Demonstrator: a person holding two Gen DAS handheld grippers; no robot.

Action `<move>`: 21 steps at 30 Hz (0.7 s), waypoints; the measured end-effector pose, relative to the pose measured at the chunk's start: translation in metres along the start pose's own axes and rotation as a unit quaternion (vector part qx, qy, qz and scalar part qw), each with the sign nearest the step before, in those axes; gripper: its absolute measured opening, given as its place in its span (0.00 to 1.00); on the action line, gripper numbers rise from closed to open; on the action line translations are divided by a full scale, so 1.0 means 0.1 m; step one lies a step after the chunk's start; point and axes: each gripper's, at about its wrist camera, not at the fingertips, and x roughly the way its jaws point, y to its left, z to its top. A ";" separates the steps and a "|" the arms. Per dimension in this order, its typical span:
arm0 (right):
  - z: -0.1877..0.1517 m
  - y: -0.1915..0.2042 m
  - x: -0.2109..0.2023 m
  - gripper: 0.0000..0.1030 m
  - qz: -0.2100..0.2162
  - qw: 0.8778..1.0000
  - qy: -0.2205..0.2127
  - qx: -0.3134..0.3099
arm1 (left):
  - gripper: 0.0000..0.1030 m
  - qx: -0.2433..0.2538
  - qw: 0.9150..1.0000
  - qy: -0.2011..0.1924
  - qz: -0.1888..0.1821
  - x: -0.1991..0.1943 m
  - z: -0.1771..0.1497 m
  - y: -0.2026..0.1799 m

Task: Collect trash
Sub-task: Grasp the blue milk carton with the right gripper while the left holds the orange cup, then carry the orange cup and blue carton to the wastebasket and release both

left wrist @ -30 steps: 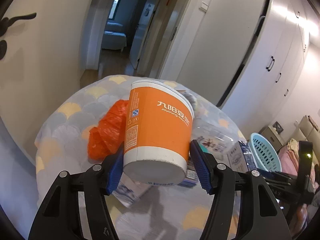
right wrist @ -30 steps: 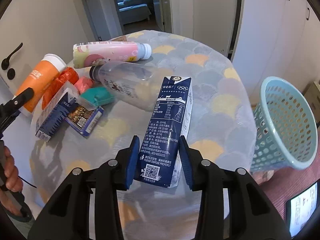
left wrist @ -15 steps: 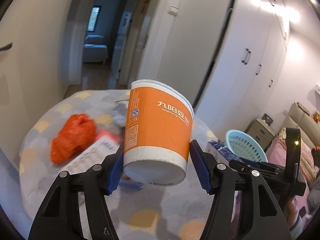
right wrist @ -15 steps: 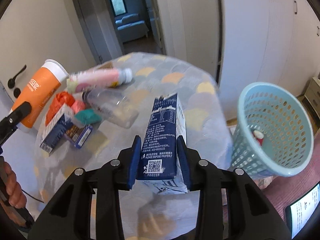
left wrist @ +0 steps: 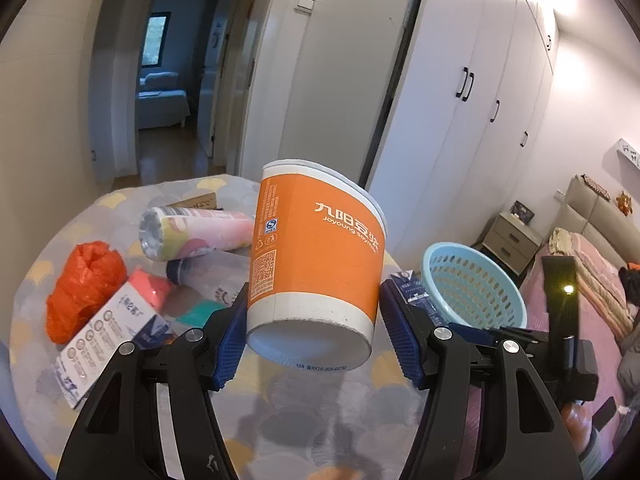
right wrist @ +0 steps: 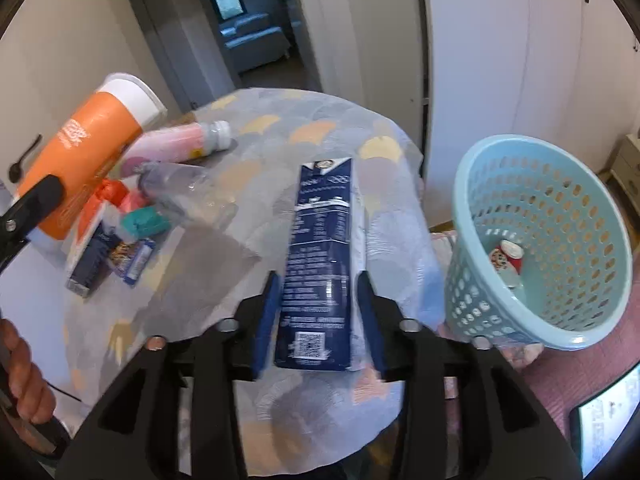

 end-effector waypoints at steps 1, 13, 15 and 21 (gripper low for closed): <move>0.00 0.01 0.02 0.49 -0.009 1.000 0.004 -0.003 | 0.59 -0.001 1.000 -0.001 -0.002 0.00 0.00 -0.01; -0.07 -0.10 0.01 0.33 -0.021 1.000 -0.011 0.018 | 0.59 0.023 1.000 -0.001 -0.016 0.09 0.11 -0.27; -0.02 -0.18 -0.13 0.33 -0.015 0.999 -0.035 0.025 | 0.59 0.031 0.999 -0.010 -0.021 0.09 0.21 -0.37; 0.17 -0.51 -0.68 0.33 -0.042 0.991 -0.118 0.051 | 0.59 0.058 0.996 -0.036 -0.053 0.15 0.56 -0.78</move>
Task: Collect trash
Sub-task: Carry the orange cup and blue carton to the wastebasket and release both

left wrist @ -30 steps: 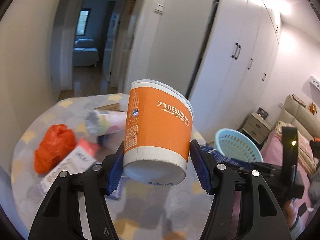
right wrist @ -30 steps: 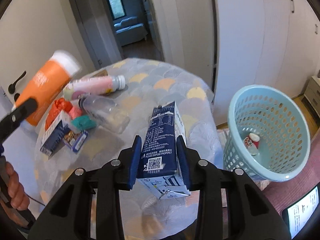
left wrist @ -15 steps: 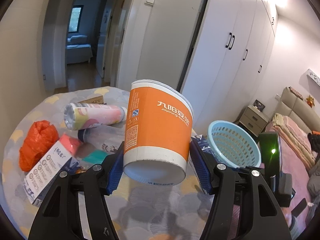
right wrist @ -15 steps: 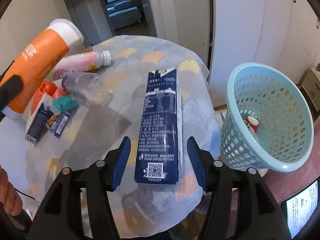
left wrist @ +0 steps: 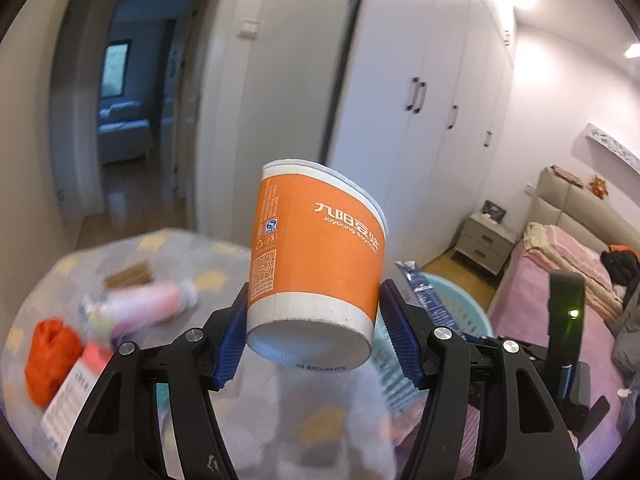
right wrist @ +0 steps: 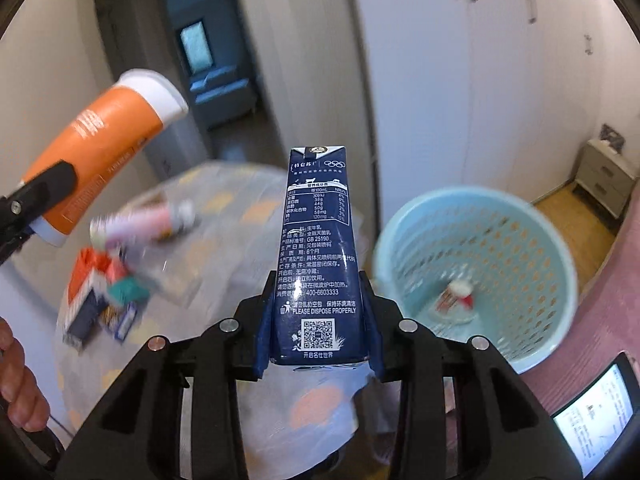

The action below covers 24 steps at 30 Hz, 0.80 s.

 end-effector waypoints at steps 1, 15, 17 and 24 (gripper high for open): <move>0.05 -0.08 -0.06 0.33 -0.007 1.000 -0.011 0.007 | 0.59 0.006 1.000 -0.003 -0.006 0.05 0.06 -0.08; 0.18 -1.34 0.03 0.33 -0.129 0.981 -0.040 0.137 | 0.59 0.001 0.992 0.096 -0.076 1.48 -0.29 -0.82; 0.14 -1.43 0.13 0.33 -0.137 0.979 -0.027 0.150 | 0.59 0.001 0.989 0.120 -0.082 1.71 -0.43 -0.90; 0.07 -1.63 0.34 0.34 -0.150 0.974 -0.002 0.169 | 0.58 0.021 0.982 0.167 -0.088 2.08 -0.70 -1.06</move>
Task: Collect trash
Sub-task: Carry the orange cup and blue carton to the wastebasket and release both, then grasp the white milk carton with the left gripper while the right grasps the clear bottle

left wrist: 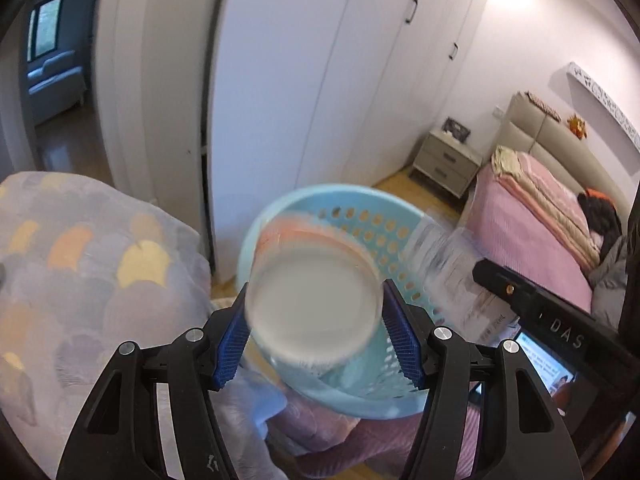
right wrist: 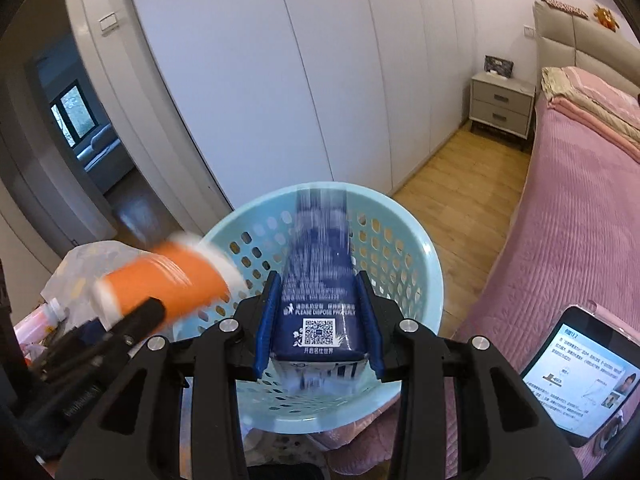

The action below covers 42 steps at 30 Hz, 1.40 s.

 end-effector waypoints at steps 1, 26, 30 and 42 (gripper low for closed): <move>0.00 -0.01 0.04 0.34 0.001 1.000 0.005 0.005 | 0.60 -0.001 1.000 0.002 -0.001 0.02 -0.01 0.00; -0.17 0.70 -0.71 0.40 0.098 0.992 -0.057 -0.063 | 0.74 -0.047 0.987 -0.144 0.047 -1.71 -0.26 0.56; -0.27 1.10 -0.83 0.40 0.134 0.984 -0.061 -0.096 | 0.74 -0.071 0.979 -0.168 0.088 -2.20 -0.46 0.89; -0.72 2.39 -0.76 0.49 0.213 0.953 -0.033 -0.213 | 0.74 -0.181 0.949 -0.169 0.196 -3.10 -1.08 2.14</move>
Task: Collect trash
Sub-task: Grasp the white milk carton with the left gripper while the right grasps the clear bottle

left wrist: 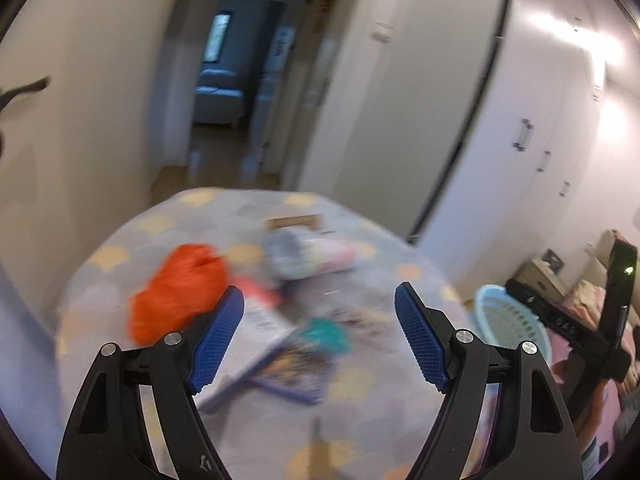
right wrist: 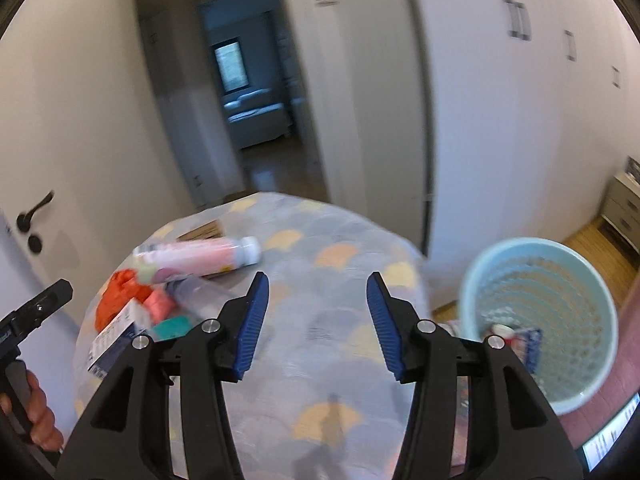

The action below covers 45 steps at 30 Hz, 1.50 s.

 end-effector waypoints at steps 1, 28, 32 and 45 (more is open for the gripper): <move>0.00 0.10 0.08 0.50 0.007 1.000 0.004 -0.011 | 0.74 -0.008 1.000 0.003 0.009 -0.01 -0.01 0.13; -0.23 0.74 1.03 0.57 0.138 0.971 0.159 -0.117 | 0.72 0.002 0.989 0.138 -0.048 0.22 -0.60 0.56; -0.33 0.87 0.91 0.57 0.147 0.962 0.167 -0.156 | 0.73 0.013 0.989 0.147 -0.021 0.32 -0.62 0.50; -0.34 0.98 1.28 0.57 0.122 0.963 0.180 -0.162 | 0.64 0.008 0.985 0.164 0.046 0.54 -0.71 0.43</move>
